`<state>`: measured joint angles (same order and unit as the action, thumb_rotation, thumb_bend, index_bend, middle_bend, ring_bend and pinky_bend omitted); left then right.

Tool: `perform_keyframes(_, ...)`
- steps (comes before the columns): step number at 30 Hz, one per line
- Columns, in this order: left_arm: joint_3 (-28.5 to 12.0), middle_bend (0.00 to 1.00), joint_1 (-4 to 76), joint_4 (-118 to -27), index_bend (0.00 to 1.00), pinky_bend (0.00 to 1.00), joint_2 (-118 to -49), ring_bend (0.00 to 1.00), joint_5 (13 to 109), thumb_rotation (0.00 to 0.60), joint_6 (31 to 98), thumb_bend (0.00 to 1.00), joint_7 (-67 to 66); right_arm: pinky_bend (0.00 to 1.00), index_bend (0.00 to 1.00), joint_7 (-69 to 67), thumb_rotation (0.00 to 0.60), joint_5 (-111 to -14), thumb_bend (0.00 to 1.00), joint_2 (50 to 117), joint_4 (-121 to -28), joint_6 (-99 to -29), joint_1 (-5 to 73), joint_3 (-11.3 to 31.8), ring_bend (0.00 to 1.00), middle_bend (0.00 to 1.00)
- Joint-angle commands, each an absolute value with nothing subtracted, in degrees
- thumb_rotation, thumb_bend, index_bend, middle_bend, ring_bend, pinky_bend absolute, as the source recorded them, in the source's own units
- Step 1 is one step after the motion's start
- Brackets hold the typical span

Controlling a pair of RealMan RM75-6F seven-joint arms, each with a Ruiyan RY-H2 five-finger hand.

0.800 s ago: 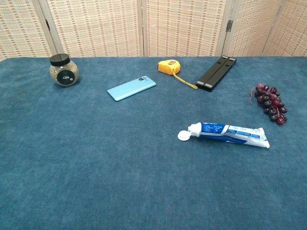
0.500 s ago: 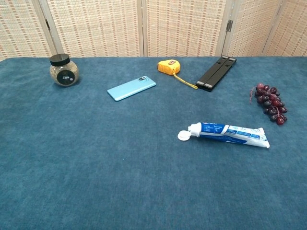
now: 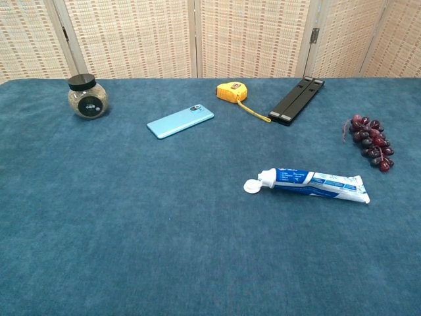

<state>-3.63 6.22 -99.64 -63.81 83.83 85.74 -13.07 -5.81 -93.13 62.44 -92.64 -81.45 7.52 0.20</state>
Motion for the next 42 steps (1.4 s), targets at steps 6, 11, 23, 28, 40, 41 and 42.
perform_keyframes(6, -3.5, 0.10, 6.1, -98.4, 0.12, 0.17, -64.1, 0.06, 83.7, 0.600, 85.5, 0.06, -11.5, 0.32, 0.17, 2.2, 0.600, -90.1, 0.22, 67.5, -93.6, -72.8, 13.6, 2.7, 0.19, 0.28)
perform_keyframes(11, -3.6, 0.10, 6.0, -97.8, 0.12, 0.17, -64.0, 0.06, 83.8, 0.600, 85.7, 0.06, -10.4, 0.32, 0.17, 4.6, 0.600, -86.9, 0.22, 72.1, -91.9, -67.0, 18.0, 4.7, 0.19, 0.28)
perform_keyframes(23, -3.5, 0.10, 5.4, -96.3, 0.12, 0.17, -63.9, 0.06, 83.5, 0.600, 86.1, 0.06, -8.6, 0.32, 0.19, 10.8, 0.600, -78.3, 0.22, 81.4, -87.6, -56.1, 27.1, 8.6, 0.19, 0.31)
perform_keyframes(28, -3.4, 0.10, 5.3, -95.9, 0.12, 0.17, -63.9, 0.06, 83.4, 0.600, 86.0, 0.06, -8.3, 0.32, 0.22, 13.4, 0.600, -74.4, 0.22, 84.4, -85.5, -52.8, 29.9, 9.4, 0.19, 0.32)
perform_keyframes(40, -3.4, 0.09, 5.0, -95.6, 0.13, 0.17, -63.9, 0.06, 82.8, 0.600, 85.9, 0.06, -7.8, 0.33, 0.31, 15.4, 0.600, -69.7, 0.30, 90.6, -79.4, -49.6, 34.1, 9.6, 0.22, 0.37)
perform_keyframes(41, -3.4, 0.09, 4.9, -95.5, 0.13, 0.17, -64.0, 0.06, 82.8, 0.600, 85.9, 0.06, -7.7, 0.33, 0.32, 15.6, 0.600, -69.5, 0.31, 90.8, -79.1, -49.6, 34.2, 9.5, 0.22, 0.38)
perform_keyframes(42, -3.4, 0.09, 4.9, -95.5, 0.13, 0.17, -64.0, 0.06, 82.8, 0.600, 85.9, 0.06, -7.6, 0.34, 0.33, 15.7, 0.600, -69.3, 0.31, 90.9, -79.0, -49.5, 34.4, 9.4, 0.22, 0.38)
